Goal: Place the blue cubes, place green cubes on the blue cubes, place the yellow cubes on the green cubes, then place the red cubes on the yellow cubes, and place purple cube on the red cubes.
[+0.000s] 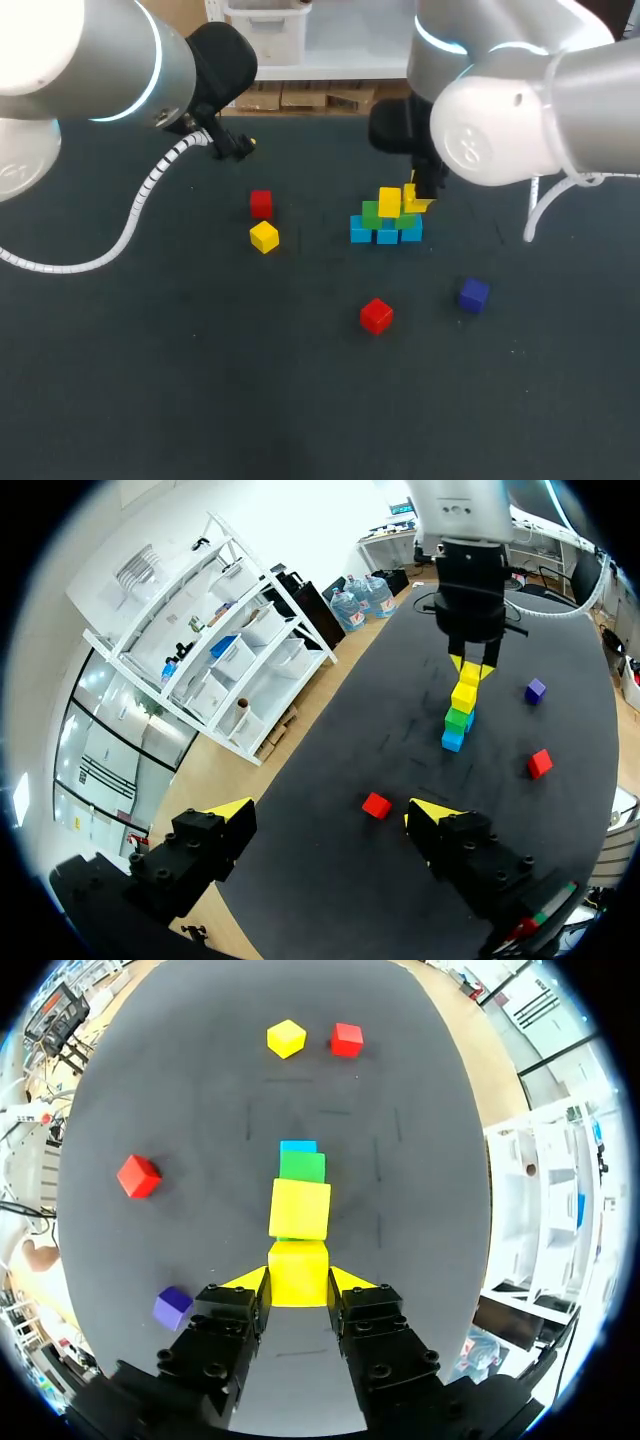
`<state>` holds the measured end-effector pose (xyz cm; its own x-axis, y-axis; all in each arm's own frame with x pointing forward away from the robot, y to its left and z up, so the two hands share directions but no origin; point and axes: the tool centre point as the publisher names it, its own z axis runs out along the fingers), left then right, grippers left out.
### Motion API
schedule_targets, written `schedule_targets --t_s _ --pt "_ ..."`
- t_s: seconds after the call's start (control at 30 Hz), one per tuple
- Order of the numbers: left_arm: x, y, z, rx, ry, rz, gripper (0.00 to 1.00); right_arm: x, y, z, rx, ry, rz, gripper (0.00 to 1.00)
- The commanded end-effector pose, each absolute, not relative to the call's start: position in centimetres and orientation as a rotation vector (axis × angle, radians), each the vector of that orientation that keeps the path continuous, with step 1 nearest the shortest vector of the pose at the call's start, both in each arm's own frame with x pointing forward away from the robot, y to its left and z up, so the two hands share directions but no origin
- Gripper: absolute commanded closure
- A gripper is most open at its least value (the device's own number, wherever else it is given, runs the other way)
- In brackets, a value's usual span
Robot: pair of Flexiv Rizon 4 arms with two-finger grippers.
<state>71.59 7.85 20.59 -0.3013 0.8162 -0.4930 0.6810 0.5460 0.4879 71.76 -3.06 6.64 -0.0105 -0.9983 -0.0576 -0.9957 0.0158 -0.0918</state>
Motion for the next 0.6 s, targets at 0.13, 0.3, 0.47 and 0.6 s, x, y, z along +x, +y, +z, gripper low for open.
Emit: schedule_targets --t_s 0.13,0.3,0.47,0.6 --pt "71.65 7.89 20.58 1.204 2.063 0.237 0.00 72.01 -2.85 6.38 -2.139 2.153 -0.044 1.00" --pt "71.65 7.89 20.58 1.204 2.063 0.237 0.00 72.06 -2.81 6.32 -2.147 2.143 -0.050 1.00" --pt "71.65 7.89 20.58 1.204 2.063 0.237 0.00 72.16 -2.77 6.18 -2.148 2.139 -0.049 0.98" --pt "71.65 7.89 20.58 1.204 2.063 0.237 0.00 72.23 -2.77 6.06 -2.151 2.137 -0.051 0.96"
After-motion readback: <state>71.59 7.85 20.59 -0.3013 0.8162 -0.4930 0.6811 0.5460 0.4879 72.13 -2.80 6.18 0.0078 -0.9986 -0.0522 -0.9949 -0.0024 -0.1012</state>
